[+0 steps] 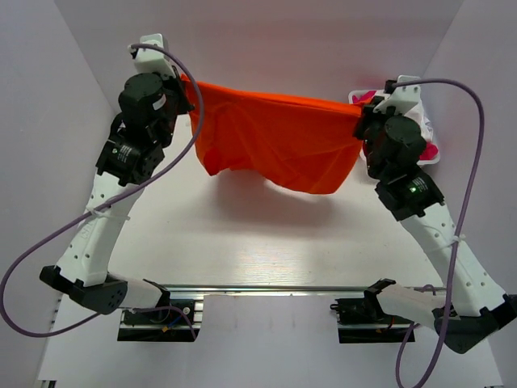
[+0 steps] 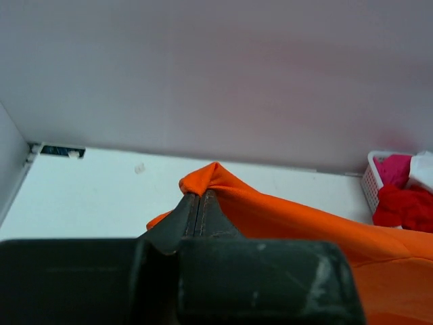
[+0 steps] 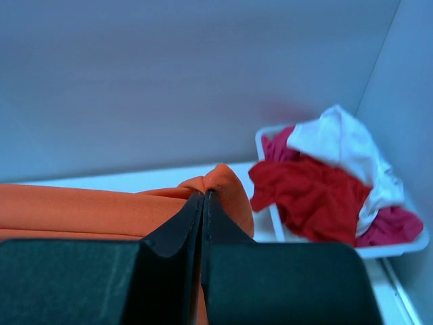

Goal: Fold and stack the t-shirts
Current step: Flatten out the tshirt

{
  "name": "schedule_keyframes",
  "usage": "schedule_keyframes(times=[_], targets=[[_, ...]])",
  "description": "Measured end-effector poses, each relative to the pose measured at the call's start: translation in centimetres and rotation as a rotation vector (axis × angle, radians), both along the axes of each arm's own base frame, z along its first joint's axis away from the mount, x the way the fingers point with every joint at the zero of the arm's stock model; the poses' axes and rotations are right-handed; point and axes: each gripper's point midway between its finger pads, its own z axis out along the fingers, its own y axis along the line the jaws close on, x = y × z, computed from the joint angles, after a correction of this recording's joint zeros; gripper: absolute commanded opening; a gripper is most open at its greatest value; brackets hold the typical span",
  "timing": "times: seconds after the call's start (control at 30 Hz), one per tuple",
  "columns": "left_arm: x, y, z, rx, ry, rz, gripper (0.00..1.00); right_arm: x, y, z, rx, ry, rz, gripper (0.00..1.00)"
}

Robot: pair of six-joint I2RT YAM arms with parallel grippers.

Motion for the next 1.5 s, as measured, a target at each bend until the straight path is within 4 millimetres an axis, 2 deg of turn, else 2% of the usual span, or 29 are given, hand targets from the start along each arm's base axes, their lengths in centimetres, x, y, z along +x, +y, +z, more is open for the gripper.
schedule_keyframes(times=[0.07, 0.27, 0.4, 0.53, 0.63, 0.7, 0.83, 1.0, 1.07, 1.13, 1.2, 1.27, 1.33, 1.4, 1.43, 1.5], targets=[[-0.2, 0.3, 2.1, 0.029, -0.045, -0.003, 0.00, -0.6, -0.3, 2.6, -0.013, -0.053, 0.009, 0.00], [-2.2, 0.8, 5.7, 0.085, -0.140, -0.050, 0.00, -3.5, -0.3, 10.5, -0.019, -0.215, 0.105, 0.00], [-5.1, 1.2, 9.5, 0.095, -0.249, -0.108, 0.00, -7.1, -0.8, 15.2, -0.006, -0.329, 0.180, 0.00], [-9.4, 1.5, 14.3, 0.087, -0.394, -0.189, 0.00, -11.2, -1.2, 18.5, 0.004, -0.437, 0.269, 0.00], [-12.8, 2.1, 17.8, 0.070, -0.509, -0.236, 0.00, -13.7, -1.3, 19.8, 0.006, -0.497, 0.331, 0.00], [-14.7, 2.5, 19.2, 0.063, -0.561, -0.258, 0.00, -15.1, -1.2, 20.4, 0.007, -0.529, 0.370, 0.00], [-16.8, 2.7, 20.3, 0.063, -0.612, -0.296, 0.00, -17.2, -1.0, 21.1, 0.010, -0.572, 0.432, 0.00], [-17.1, 2.6, 20.2, 0.070, -0.618, -0.311, 0.00, -17.9, -0.8, 20.9, 0.013, -0.582, 0.461, 0.00], [-16.5, 2.4, 19.7, 0.078, -0.605, -0.303, 0.00, -17.3, -0.5, 19.8, 0.014, -0.563, 0.460, 0.00], [-15.0, 2.3, 18.6, 0.084, -0.574, -0.278, 0.00, -15.8, -0.1, 17.8, 0.020, -0.526, 0.447, 0.00], [-12.8, 1.9, 16.4, 0.091, -0.521, -0.244, 0.00, -13.6, 0.4, 15.0, 0.026, -0.474, 0.415, 0.00], [-9.6, 1.4, 12.8, 0.100, -0.435, -0.201, 0.00, -10.5, 1.0, 10.8, 0.037, -0.385, 0.365, 0.00], [-6.0, 0.9, 7.5, 0.115, -0.312, -0.146, 0.00, -7.0, 1.6, 5.5, 0.042, -0.264, 0.301, 0.00], [-2.5, 0.5, 1.3, 0.134, -0.178, -0.088, 0.00, -4.1, 2.0, -0.1, 0.037, -0.150, 0.242, 0.00], [-0.4, 0.3, -2.9, 0.155, -0.086, -0.051, 0.00, -2.6, 2.4, -3.4, 0.027, -0.083, 0.220, 0.00], [2.6, 0.1, -10.1, 0.198, 0.070, -0.001, 0.00, -0.1, 3.3, -10.2, -0.014, 0.062, 0.192, 0.00]])
